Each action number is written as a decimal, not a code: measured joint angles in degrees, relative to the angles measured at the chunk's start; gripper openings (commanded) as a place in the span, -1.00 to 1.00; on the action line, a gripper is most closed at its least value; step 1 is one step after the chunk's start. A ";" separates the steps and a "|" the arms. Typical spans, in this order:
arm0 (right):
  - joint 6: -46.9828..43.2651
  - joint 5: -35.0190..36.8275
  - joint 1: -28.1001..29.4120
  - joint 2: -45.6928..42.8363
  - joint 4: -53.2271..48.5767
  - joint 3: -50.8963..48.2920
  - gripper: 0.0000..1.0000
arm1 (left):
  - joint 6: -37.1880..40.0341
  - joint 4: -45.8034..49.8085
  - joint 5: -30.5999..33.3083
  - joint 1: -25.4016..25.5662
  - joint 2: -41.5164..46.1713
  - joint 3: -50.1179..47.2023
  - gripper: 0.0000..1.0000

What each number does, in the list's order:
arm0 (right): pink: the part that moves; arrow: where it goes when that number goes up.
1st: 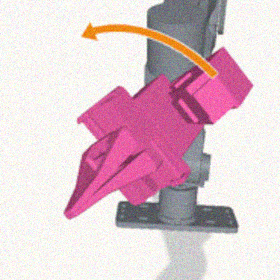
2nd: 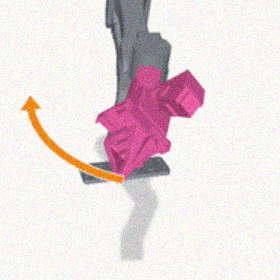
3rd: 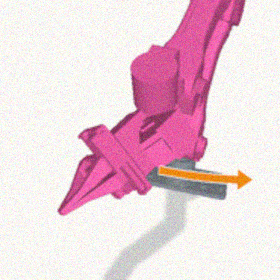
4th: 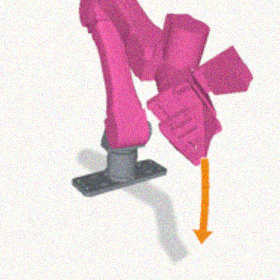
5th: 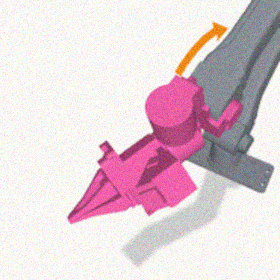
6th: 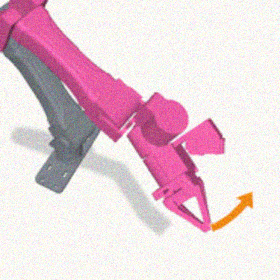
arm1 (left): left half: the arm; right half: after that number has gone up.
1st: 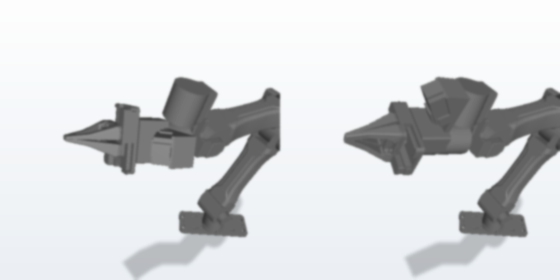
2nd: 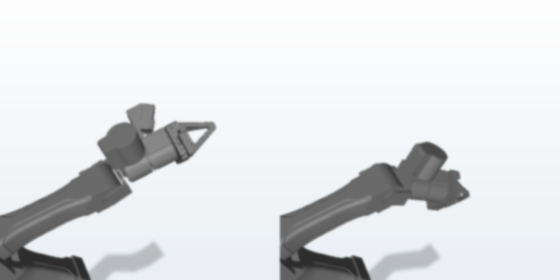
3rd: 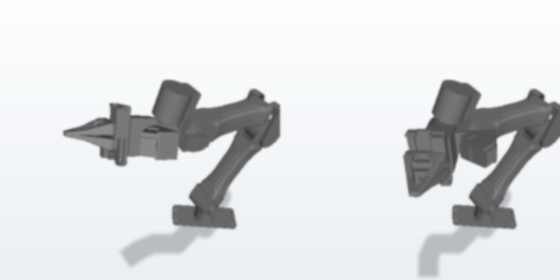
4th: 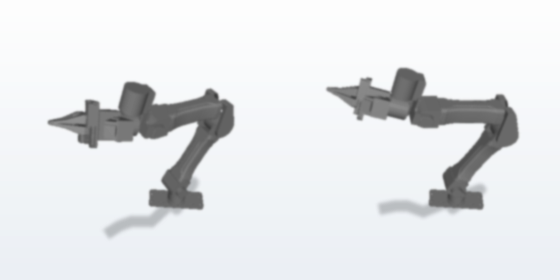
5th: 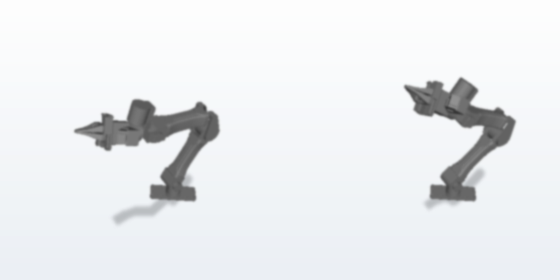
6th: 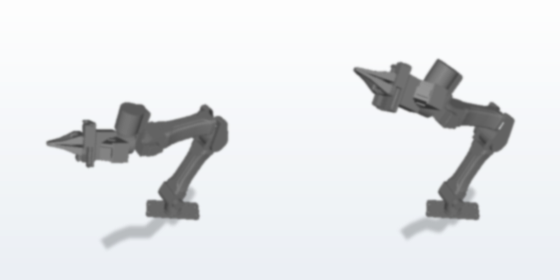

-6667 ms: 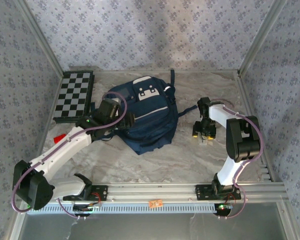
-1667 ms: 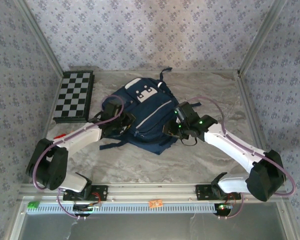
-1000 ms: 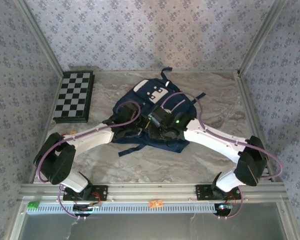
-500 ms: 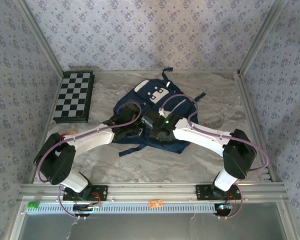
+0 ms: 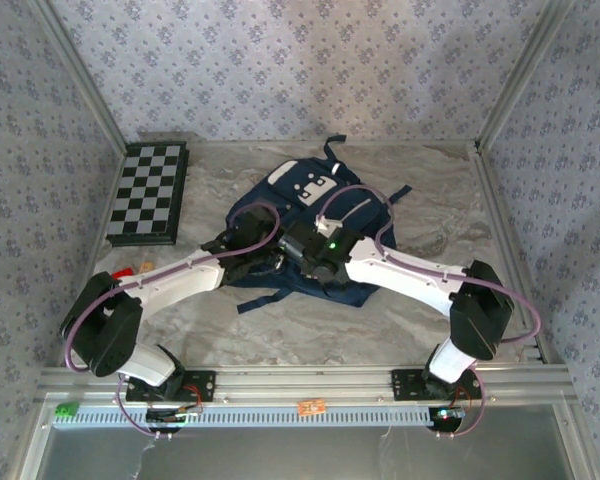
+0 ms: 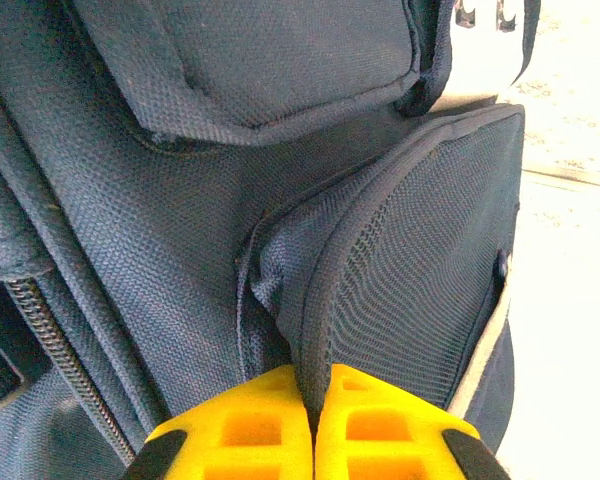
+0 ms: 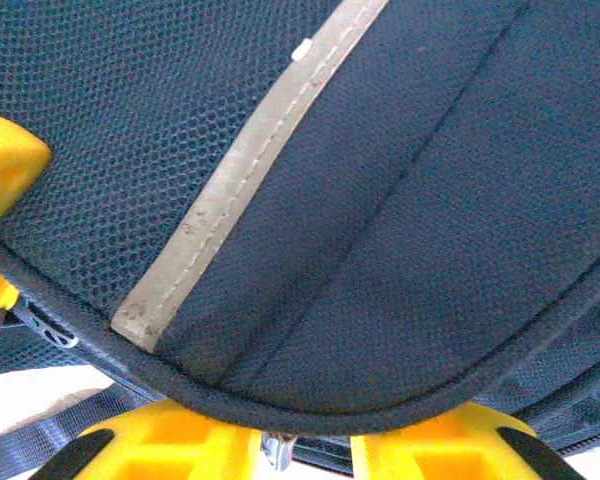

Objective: Pack the student bag

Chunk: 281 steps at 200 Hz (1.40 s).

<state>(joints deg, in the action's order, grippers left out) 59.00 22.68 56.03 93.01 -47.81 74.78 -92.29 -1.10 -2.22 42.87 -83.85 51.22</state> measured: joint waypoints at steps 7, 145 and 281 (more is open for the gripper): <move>-0.39 0.00 0.02 0.28 -0.31 0.28 -0.44 | 0.13 0.11 0.13 0.00 0.02 -0.02 -1.00; -9.68 -4.52 -1.11 0.72 0.24 0.81 -0.89 | 4.24 3.72 -0.22 -3.41 1.81 -0.39 -1.00; -23.89 -18.67 -4.26 3.02 15.43 -2.78 -1.00 | 18.84 7.67 -11.32 -14.01 11.15 -5.66 -0.02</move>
<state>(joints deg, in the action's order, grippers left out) 35.11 4.01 51.77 96.03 -32.38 72.01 -73.45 6.57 -13.54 28.86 -72.71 45.56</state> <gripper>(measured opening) 0.051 0.478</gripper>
